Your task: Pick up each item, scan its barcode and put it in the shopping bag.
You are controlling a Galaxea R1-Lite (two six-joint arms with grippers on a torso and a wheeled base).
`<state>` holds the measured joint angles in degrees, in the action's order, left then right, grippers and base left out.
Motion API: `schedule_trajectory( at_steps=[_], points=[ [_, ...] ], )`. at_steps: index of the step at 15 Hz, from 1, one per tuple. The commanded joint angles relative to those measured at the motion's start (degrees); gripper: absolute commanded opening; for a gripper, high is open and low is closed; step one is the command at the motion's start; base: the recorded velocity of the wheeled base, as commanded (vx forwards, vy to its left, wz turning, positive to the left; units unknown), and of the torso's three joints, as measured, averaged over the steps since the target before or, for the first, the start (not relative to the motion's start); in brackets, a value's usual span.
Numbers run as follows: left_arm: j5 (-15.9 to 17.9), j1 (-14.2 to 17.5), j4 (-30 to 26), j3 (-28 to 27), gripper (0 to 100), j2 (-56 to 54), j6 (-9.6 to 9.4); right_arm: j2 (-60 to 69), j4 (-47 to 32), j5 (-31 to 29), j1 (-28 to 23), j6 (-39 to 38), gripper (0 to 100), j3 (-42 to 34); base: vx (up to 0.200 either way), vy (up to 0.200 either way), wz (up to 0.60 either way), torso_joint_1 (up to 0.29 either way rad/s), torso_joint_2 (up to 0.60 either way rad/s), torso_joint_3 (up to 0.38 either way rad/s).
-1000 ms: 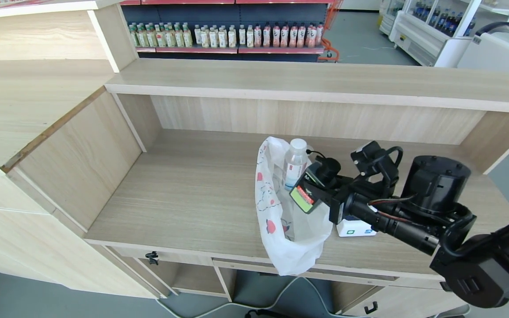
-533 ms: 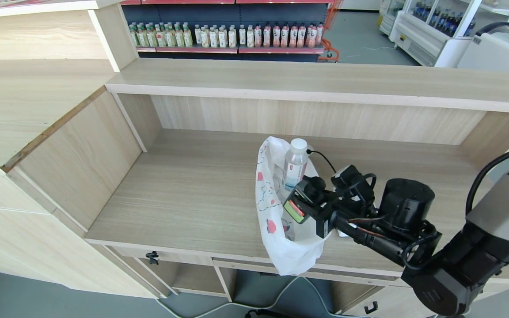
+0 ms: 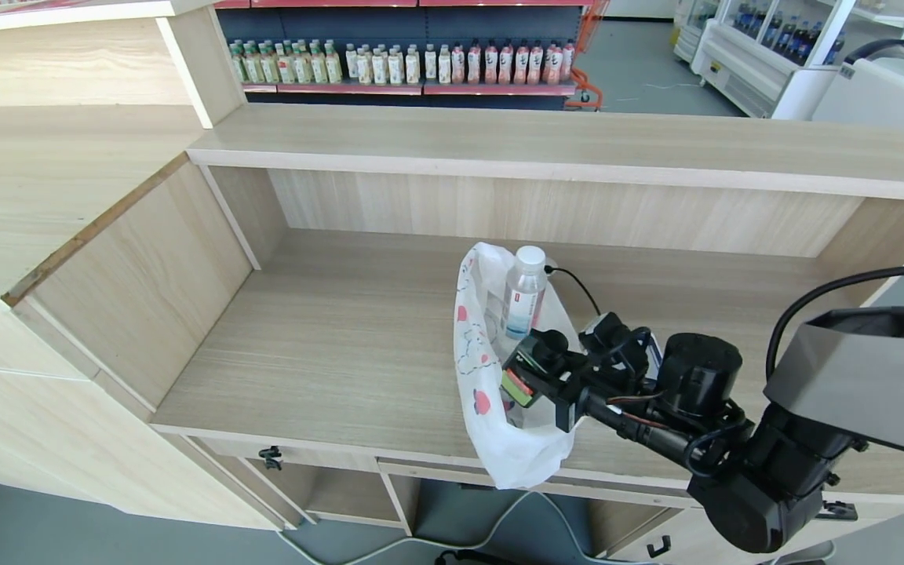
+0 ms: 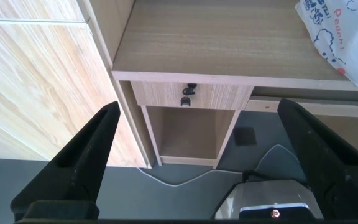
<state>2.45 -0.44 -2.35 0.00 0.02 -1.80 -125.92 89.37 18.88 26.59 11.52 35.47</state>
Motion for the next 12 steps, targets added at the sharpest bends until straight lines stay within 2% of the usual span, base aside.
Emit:
schedule_trajectory(
  at_steps=[1, 8, 9, 12],
  points=[
    [0.01, 0.00, -0.02, 0.00, 100, -0.02, -0.04, -3.55, 0.63, 0.45, -0.57, -0.09, 0, 0.47, 0.000, 0.000, 0.00, 0.000, 0.00, 0.000],
    [0.01, 0.00, -0.02, 0.00, 100, -0.02, -0.04, -6.27, 0.63, 2.91, -2.15, -0.09, 0, 1.26, 0.000, 0.000, 0.00, 0.000, 0.00, 0.000],
    [0.01, 0.00, -0.02, 0.00, 100, -0.02, -0.04, -6.27, 0.63, 3.00, -2.15, -0.01, 100, 1.09, 0.000, 0.000, 0.00, 0.000, 0.00, 0.000],
    [0.01, 0.00, -0.02, 0.00, 100, -0.02, -0.04, -2.23, 0.63, 2.91, -2.15, -0.45, 100, 0.91, 0.000, 0.000, 0.00, 0.000, 0.00, 0.000]
  ],
)
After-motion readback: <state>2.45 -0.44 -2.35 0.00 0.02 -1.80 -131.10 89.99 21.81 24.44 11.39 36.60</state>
